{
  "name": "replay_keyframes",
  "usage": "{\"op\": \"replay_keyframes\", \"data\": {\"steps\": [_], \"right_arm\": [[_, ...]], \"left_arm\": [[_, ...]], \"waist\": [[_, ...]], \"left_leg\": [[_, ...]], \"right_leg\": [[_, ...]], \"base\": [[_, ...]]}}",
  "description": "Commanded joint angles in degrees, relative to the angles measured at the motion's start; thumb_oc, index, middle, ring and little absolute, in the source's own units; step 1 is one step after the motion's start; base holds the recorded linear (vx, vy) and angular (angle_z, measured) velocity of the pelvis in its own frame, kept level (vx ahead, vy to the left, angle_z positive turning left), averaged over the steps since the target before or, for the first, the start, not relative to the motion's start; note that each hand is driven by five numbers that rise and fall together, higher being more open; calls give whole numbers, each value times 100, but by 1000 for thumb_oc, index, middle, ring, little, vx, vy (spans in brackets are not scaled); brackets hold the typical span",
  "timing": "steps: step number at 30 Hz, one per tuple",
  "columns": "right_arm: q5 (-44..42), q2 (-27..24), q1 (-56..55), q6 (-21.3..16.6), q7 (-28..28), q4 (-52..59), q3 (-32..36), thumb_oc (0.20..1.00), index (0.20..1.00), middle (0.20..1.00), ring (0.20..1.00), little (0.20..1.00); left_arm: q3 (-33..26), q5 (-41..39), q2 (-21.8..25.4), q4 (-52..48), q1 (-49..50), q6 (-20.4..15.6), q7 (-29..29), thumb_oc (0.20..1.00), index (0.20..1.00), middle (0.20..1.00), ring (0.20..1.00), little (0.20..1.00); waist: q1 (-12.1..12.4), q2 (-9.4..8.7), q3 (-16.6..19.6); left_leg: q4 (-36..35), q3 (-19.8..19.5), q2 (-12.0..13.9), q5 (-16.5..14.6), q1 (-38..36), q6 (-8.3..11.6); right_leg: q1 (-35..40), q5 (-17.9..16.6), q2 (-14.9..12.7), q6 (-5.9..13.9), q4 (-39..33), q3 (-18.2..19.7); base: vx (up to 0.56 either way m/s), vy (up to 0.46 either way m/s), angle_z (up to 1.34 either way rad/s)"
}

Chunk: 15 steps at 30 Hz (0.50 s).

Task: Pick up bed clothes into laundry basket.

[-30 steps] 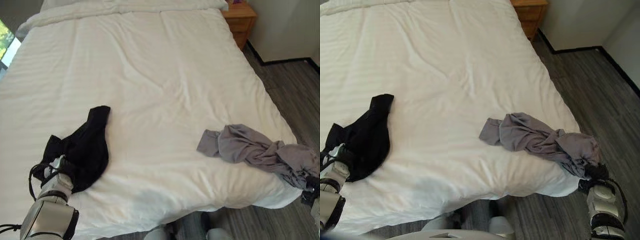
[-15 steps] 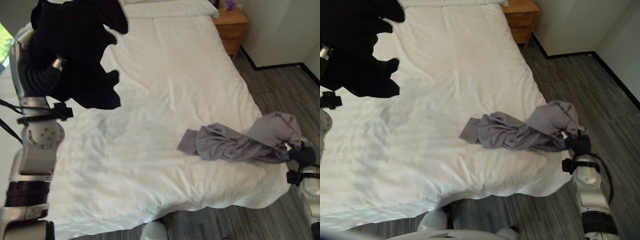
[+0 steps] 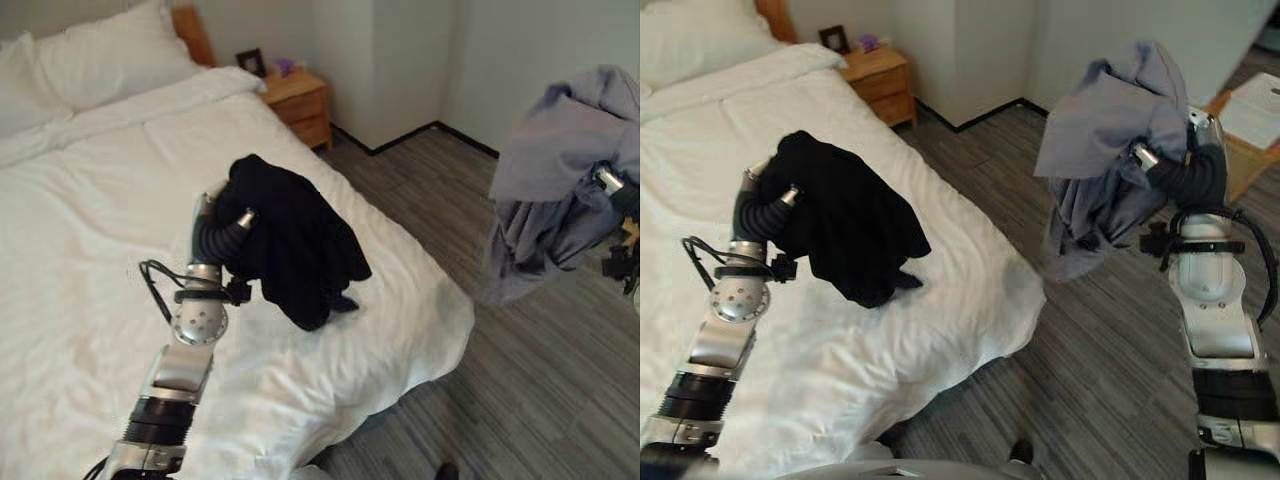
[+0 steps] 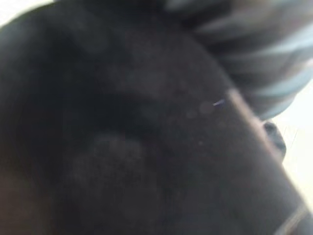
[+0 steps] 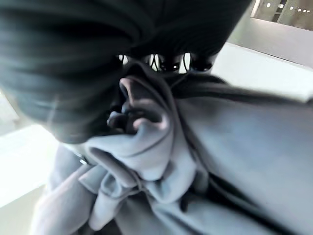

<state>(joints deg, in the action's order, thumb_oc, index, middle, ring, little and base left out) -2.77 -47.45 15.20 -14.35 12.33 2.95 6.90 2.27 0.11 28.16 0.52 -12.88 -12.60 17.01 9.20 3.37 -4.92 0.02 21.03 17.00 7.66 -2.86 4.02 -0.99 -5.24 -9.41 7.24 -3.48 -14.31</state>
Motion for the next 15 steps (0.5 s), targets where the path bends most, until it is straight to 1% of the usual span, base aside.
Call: {"op": "replay_keyframes", "data": {"steps": [1,2,3,4,5,6,7,8,9,10,12,13,14,15], "right_arm": [[272,-523,745,-12,364,199,10,200,200,200,200,200],[306,-525,810,20,426,169,-16,200,200,200,200,200],[311,-531,818,21,435,161,-33,200,200,200,200,200],[324,-478,853,54,541,133,-44,200,200,200,200,200],[362,-340,893,115,682,165,-29,200,200,200,200,200],[437,-248,884,158,702,200,-62,200,200,200,200,200],[575,-179,879,230,719,236,-113,200,200,200,200,200],[594,-173,871,244,727,247,-121,200,200,200,200,200],[717,-107,826,285,741,267,-158,200,200,200,200,200],[1182,-78,794,380,828,373,-235,200,200,200,200,200],[1501,112,851,447,932,512,-378,200,200,200,200,200],[1526,129,856,460,943,516,-394,200,200,200,200,200],[1714,377,904,475,888,658,-591,200,200,200,200,200],[1797,498,938,476,911,682,-729,200,200,200,200,200]], "left_arm": [[321,-981,-263,-187,-816,-348,50,200,200,200,200,200],[425,-1040,-387,-263,-764,-346,14,200,200,200,200,200],[421,-1040,-394,-271,-753,-343,12,200,200,200,200,200],[523,-1104,-562,-371,-636,-328,-24,200,200,200,200,200],[710,-1160,-748,-450,-483,-270,-119,200,200,200,200,200],[784,-1183,-818,-444,-414,-250,-133,200,200,200,200,200],[844,-1210,-884,-434,-346,-223,-145,200,200,200,200,200],[845,-1209,-888,-434,-337,-222,-145,200,200,200,200,200],[896,-1239,-932,-449,-289,-193,-155,200,200,200,200,200],[952,-1234,-891,-568,-159,-161,-221,200,200,200,200,200],[1054,-1180,-873,-632,-61,-84,-188,200,200,200,200,200],[1051,-1177,-868,-631,-57,-81,-182,200,200,200,200,200],[1092,-1214,-891,-663,7,-79,-151,200,200,200,200,200],[1153,-1232,-889,-658,6,-35,-121,200,200,200,200,200]], "waist": [[344,-322,-283],[312,-337,-289],[320,-336,-287],[262,-336,-300],[214,-305,-330],[228,-265,-331],[278,-232,-339],[294,-242,-325],[341,-203,-374],[491,-146,-380],[653,-117,-369],[683,-137,-364],[770,-164,-276],[778,-228,-204]], "left_leg": [[221,-2074,-1027,-293,777,73],[309,-2180,-1228,-360,816,8],[340,-2168,-1235,-394,817,-3],[495,-2133,-1404,-497,837,-72],[707,-2021,-1677,-561,986,-171],[721,-1974,-1868,-579,1115,-262],[718,-1967,-2119,-529,1299,-351],[737,-1946,-2131,-558,1303,-367],[725,-1959,-2365,-407,1561,-406],[614,-1964,-2600,-182,1906,-436],[440,-1947,-2675,92,2209,-453],[422,-1910,-2671,86,2199,-459],[63,-1989,-2652,114,2066,-615],[-53,-2052,-2686,145,1972,-720]], "right_leg": [[997,568,210,-29,-152,256],[958,512,267,-83,-152,420],[965,523,256,-79,-152,433],[951,493,288,-110,-152,577],[953,481,356,-156,-152,739],[952,491,428,-187,-152,810],[992,508,547,-221,-152,921],[992,526,529,-213,-152,940],[1077,532,712,-274,-152,1065],[1236,680,1023,-372,-152,1355],[1463,827,1241,-463,-152,1709],[1459,834,1222,-461,-152,1748],[1603,944,1289,-502,-152,1954],[1630,881,1277,-482,-152,1977]], "base": [[49,-278,-127],[72,-280,-107],[34,-111,-63],[88,-101,-69],[125,-151,-72],[180,-162,-100],[133,-97,-98],[187,-148,-122],[310,-207,-112],[424,-274,-92],[414,-176,-62],[440,-113,-106],[441,-81,-110],[603,-93,-105]]}}
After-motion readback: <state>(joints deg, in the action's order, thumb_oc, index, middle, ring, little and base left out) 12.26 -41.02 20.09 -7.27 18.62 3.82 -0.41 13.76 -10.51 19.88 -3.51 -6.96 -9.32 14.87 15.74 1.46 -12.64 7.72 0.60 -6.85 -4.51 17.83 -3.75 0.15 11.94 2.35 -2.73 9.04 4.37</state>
